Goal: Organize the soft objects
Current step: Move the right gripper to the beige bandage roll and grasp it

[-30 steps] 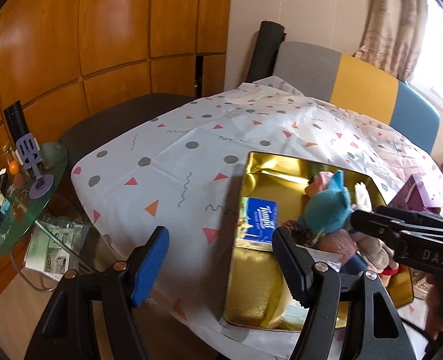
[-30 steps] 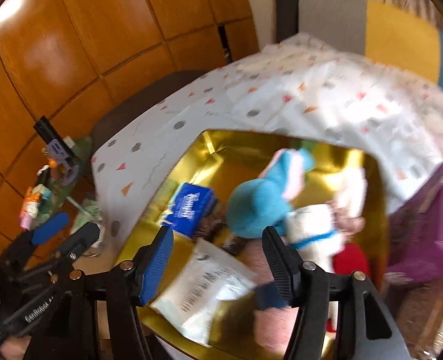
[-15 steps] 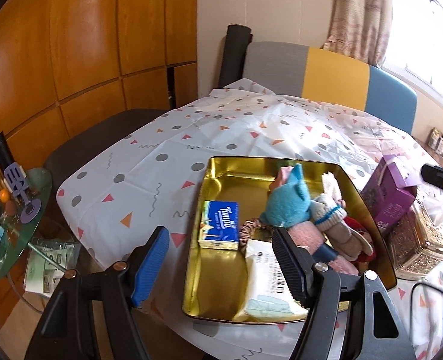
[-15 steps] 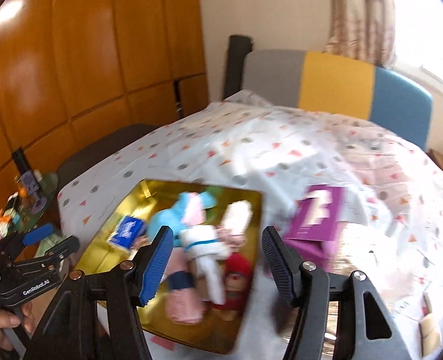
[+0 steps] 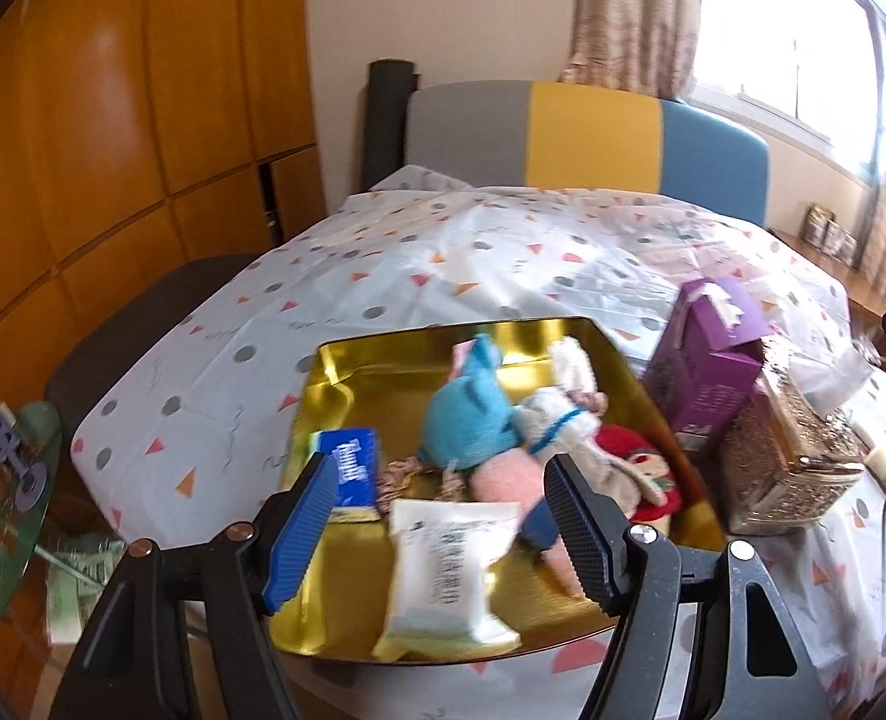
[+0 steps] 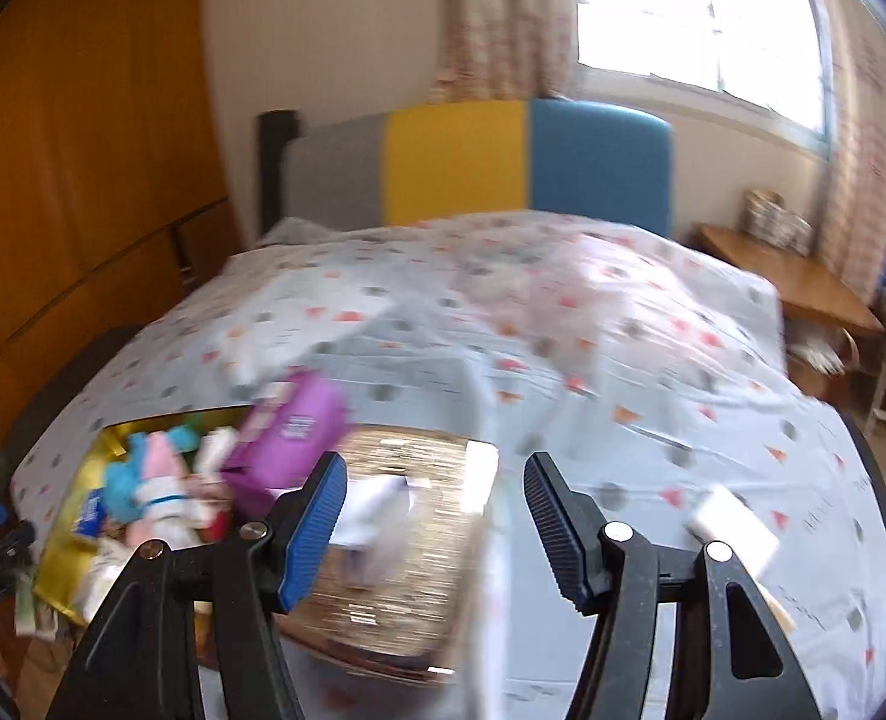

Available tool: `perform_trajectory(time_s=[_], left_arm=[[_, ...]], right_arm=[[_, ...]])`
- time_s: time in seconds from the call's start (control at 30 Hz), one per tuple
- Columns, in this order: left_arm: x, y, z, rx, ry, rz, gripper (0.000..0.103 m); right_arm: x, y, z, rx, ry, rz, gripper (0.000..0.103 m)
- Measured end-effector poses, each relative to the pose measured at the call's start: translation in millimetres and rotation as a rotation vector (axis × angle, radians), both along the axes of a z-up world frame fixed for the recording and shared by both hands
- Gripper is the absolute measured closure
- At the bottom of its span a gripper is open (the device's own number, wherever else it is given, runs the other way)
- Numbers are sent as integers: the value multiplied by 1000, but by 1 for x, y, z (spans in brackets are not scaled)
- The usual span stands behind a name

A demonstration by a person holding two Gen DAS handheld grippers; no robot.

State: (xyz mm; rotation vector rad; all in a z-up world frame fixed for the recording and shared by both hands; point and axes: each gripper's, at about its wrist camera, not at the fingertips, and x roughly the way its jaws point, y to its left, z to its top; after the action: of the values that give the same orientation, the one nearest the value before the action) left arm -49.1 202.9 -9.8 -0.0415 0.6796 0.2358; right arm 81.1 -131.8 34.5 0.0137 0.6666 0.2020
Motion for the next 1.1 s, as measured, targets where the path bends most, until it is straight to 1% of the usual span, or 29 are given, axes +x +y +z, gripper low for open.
perform_trajectory(time_s=[0.3,0.53,0.6,0.67,0.73,0.8,0.9,1.0,1.1], left_arm=[[17,-40,8,39,3,-112,31],[28,-74,21,57,-17,-208,31],[30,-86,25,71,-24,-241,31],[33,-99,29,83,-28,-277,31],[36,-112,31,89,-33,-311,31],[38,-124,34,94,-36,-343,31],[42,-142,36,97,-37,-393,31],[44,-160,37,103,-34,-440,31],[46,-176,38,92,-31,-487,31]], right_arm=[[16,-113,-30,-10,84,-249,41],[26,-195,-70,17,186,-421,41],[25,-215,-85,37,214,-470,41],[20,-234,-99,87,235,-520,41],[18,-249,-111,123,294,-576,41],[19,-259,-113,182,297,-592,41],[16,-268,-116,243,314,-600,41],[16,-270,-118,270,330,-591,41],[19,-273,-123,300,354,-577,41]])
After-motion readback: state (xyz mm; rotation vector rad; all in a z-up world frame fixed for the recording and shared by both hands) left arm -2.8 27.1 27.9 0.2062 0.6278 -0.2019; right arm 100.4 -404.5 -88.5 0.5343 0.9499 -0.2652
